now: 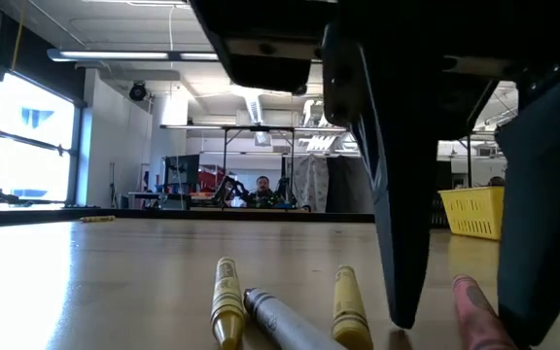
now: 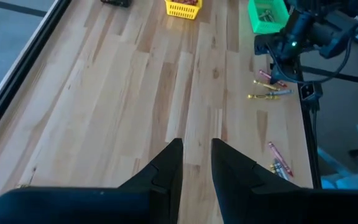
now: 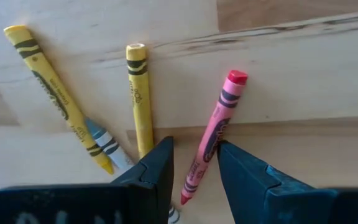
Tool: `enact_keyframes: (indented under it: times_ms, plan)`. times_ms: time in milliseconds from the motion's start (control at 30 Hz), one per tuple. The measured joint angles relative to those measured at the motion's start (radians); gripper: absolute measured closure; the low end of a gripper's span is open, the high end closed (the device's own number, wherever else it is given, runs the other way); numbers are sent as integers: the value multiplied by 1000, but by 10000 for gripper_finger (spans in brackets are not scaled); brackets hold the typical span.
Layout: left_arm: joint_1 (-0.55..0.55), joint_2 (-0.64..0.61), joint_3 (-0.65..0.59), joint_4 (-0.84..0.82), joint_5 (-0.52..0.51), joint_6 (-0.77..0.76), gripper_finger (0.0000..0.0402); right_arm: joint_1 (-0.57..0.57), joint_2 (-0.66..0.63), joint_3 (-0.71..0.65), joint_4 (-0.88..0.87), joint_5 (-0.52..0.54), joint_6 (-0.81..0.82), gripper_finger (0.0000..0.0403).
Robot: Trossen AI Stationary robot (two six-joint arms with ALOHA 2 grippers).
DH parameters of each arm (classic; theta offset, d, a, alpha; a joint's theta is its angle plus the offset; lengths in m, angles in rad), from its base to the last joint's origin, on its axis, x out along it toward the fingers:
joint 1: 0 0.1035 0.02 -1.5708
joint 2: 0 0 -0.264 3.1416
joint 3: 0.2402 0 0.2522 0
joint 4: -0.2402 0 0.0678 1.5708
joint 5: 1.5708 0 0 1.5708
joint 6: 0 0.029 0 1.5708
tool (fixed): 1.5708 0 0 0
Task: Sort crayons
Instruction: Put the red crayon into the yellow bin
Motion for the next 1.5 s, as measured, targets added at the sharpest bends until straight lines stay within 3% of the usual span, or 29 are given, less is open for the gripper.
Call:
enact_keyframes:
  times_ms: [200, 467, 667, 933, 1233, 1500]
  plan:
    - [0, 0, 0, 0, -6, 30, 332, 0, 68, 160, -252, 0, -36, 304]
    - [0, 0, 0, 0, -40, 50, 332, 0, 74, 175, -279, -2, -40, 393]
    - [0, 0, 0, 0, -42, 60, 332, -5, 74, 175, -277, 26, -37, 386]
    - [0, 0, 0, 0, -43, 56, 332, -32, 19, 175, -306, 202, -91, 394]
    - [0, 0, 0, 94, -53, 4, 332, -148, -72, 175, -436, 349, -426, 399]
    - [0, 24, 0, 215, -89, -41, 332, -335, -127, 175, -561, 352, -915, 399]
